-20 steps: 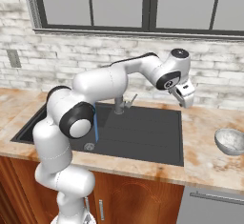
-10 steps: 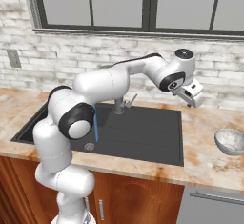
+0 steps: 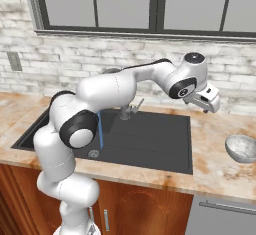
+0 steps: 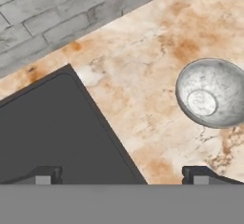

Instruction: Rinse each bowl for a few seconds and place them down in the sink or on the counter.

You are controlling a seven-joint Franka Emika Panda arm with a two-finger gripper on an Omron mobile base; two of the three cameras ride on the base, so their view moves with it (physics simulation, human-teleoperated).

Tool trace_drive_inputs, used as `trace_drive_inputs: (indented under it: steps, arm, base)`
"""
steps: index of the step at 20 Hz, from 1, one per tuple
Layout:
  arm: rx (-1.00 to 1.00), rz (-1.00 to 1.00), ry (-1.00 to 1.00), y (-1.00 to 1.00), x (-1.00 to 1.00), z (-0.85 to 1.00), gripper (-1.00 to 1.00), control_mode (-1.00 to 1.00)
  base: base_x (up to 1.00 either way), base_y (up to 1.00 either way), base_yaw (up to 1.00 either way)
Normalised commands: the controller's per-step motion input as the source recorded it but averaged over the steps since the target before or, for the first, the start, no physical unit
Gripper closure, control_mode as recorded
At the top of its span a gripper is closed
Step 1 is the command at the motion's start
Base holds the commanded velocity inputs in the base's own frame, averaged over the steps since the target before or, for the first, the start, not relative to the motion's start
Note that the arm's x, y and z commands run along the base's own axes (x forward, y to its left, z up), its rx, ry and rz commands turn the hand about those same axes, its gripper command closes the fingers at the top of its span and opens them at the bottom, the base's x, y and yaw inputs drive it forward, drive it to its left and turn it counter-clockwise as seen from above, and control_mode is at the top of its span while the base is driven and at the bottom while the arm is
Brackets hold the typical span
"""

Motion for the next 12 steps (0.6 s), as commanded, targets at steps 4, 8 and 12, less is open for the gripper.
trace_drive_inputs:
  steps: [4,8,12]
  arm:
    - [-0.08,0.1,0.01,-0.14,-0.26,-0.03,-1.0,-1.0]
    - [-0.07,0.1,0.01,-0.16,-0.28,0.0,-1.0,-1.0]
    - [-0.06,0.08,0.02,-0.14,-0.29,0.0,-1.0,-1.0]
  base:
    - [0.0,0.0,0.0]
    - [0.0,0.0,0.0]
    - [0.0,0.0,0.0]
